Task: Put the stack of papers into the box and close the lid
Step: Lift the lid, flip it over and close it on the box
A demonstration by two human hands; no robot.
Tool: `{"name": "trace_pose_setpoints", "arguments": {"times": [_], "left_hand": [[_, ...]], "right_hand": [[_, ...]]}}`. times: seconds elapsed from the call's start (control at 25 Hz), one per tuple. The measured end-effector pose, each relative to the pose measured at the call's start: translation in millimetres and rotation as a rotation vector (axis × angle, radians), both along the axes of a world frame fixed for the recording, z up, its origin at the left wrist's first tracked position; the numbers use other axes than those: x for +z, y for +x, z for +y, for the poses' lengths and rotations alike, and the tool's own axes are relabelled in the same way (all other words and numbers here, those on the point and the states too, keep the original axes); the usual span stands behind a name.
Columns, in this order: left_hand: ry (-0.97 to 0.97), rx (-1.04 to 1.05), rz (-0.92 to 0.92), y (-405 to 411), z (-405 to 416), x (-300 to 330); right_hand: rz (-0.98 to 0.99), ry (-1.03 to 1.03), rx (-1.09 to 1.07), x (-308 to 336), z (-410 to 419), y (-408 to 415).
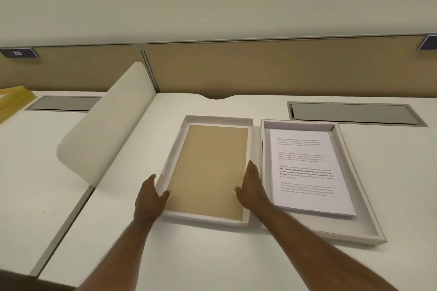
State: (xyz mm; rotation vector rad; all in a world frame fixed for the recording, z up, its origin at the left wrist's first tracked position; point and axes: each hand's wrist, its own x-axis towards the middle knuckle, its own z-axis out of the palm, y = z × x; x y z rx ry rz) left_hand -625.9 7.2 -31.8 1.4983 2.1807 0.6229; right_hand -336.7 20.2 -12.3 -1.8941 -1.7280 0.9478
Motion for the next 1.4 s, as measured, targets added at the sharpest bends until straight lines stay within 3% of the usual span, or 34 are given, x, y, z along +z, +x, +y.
{"name": "trace_pose_setpoints", "arguments": {"times": [0.12,0.24,0.64,0.76,0.92,1.04,1.2,1.28,1.4], "left_hand": [[-0.099,-0.075,-0.037,-10.8,2.6,-8.4],[-0.079,-0.071,-0.033,-10.9,3.9,-15.4],[0.141,0.070,-0.322,-7.4,27.6,10.0],[0.151,0.087,-0.642,7.5,46.1,37.0],[-0.055,-0.113,-1.219,23.1,65.5,72.0],[-0.161,-0.360,-1.389,45.9,65.7,85.0],[-0.181,-0.484,-1.478,97.6,69.5,96.8],[-0.082,-0.468,-1.450,126.2,72.9,105.2],[0.075,-0.408,-1.335,174.2,71.9,118.3]], "right_hand": [[-0.014,-0.087,-0.102,-10.1,-3.6,-13.4],[-0.062,-0.111,-0.159,-13.0,-3.7,-15.5],[0.094,0.299,-0.293,17.8,13.8,-9.7],[0.099,0.433,-0.366,43.7,29.7,7.8],[0.077,0.600,-0.367,71.0,45.1,57.1],[0.095,0.661,-0.330,82.6,49.4,94.4],[0.067,0.552,-0.256,93.0,61.4,137.3],[0.069,0.493,-0.287,104.3,70.2,149.4],[0.069,0.591,-0.317,133.7,77.3,143.6]]}}
